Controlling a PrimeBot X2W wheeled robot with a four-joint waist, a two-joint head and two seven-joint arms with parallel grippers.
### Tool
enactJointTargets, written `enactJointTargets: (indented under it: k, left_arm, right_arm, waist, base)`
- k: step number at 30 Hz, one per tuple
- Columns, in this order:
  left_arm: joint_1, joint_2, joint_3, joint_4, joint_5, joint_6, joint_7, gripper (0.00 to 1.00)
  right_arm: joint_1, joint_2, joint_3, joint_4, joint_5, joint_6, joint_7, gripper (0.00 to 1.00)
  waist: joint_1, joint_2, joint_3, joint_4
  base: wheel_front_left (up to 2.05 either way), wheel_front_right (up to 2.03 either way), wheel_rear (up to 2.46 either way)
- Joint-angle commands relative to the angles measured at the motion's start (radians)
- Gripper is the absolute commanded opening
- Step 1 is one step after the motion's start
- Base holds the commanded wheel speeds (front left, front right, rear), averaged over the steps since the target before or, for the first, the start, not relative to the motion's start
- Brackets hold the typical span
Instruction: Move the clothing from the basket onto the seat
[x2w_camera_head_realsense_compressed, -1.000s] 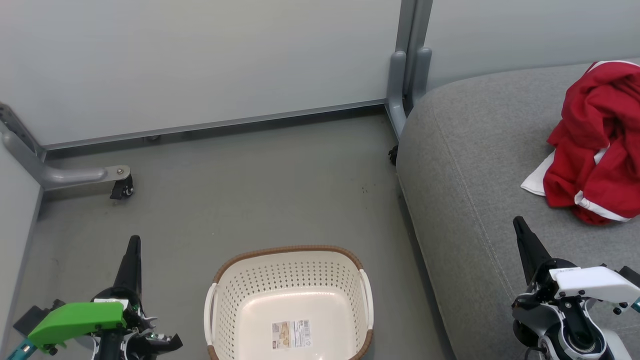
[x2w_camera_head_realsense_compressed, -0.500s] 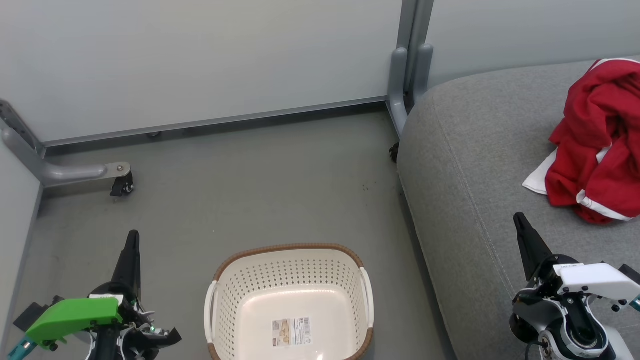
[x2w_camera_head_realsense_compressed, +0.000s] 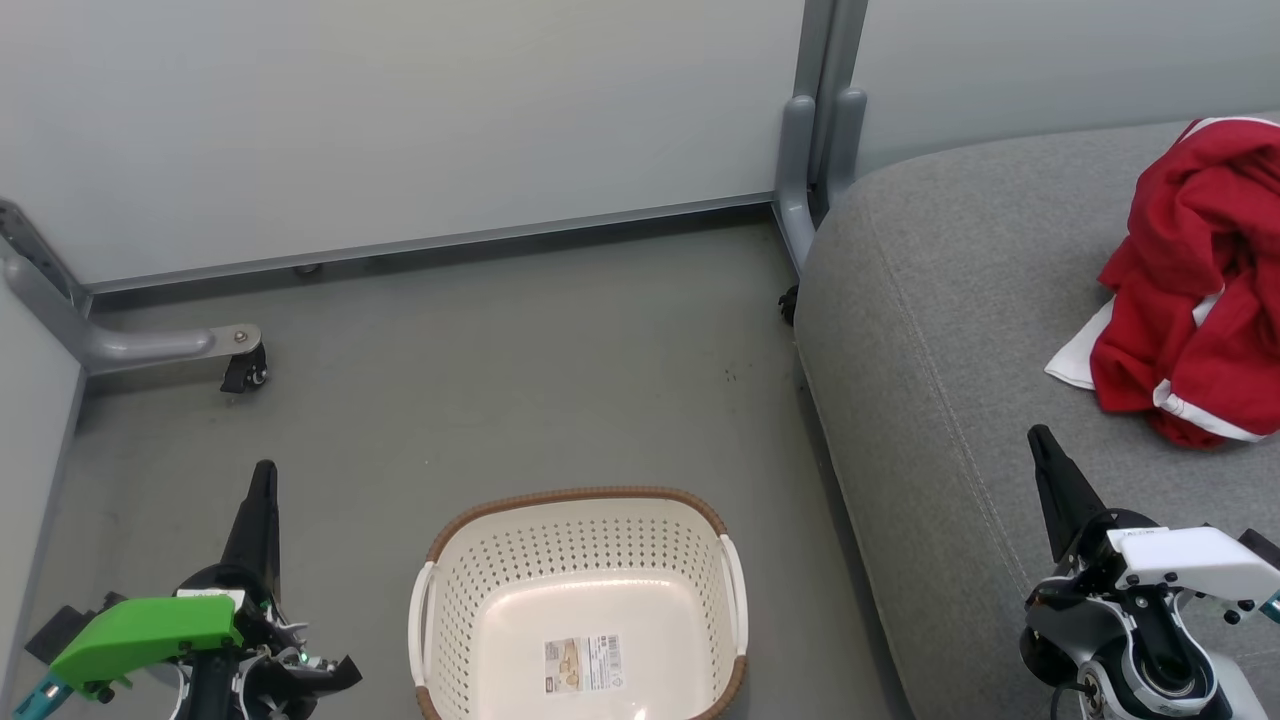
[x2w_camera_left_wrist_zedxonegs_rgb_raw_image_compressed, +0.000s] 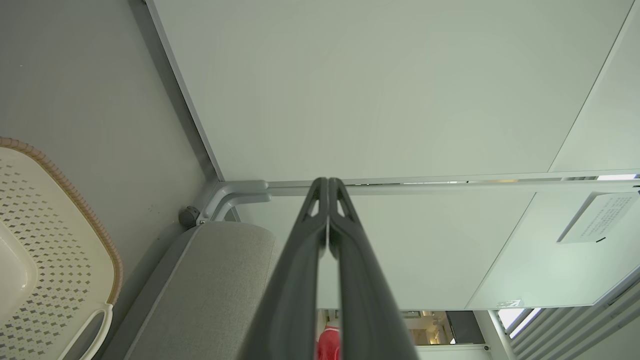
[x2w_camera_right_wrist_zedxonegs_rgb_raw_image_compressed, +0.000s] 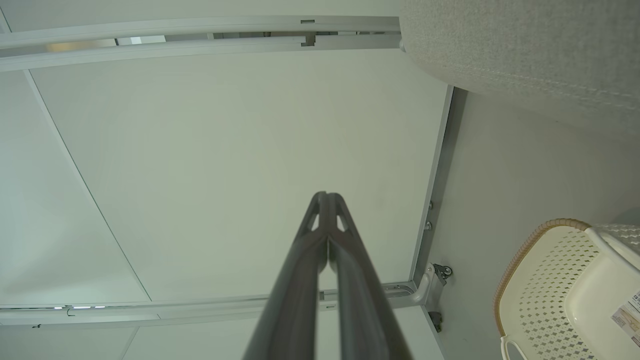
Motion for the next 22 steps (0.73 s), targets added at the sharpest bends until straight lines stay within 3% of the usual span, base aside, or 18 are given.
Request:
enactJointTargets:
  k: [1,22]
  left_arm:
    - [-0.017,-0.002,0.003,0.001,0.006,-0.004,0.004,0.00]
    - [-0.017,-0.008,0.010,0.001,0.012,-0.005,0.009,0.00]
  right_arm:
    - [-0.006,0.002,-0.002,0.002,-0.004,0.000,0.008,0.00]
    - [-0.006,0.007,-0.010,0.003,-0.010,0.000,0.011,0.00]
  waist:
    - [0.0000,0.0000,0.000,0.000]
    - [0.0000,0.0000,0.000,0.000]
  base:
    - [0.00,0.00,0.00]
    - [0.00,0.00,0.00]
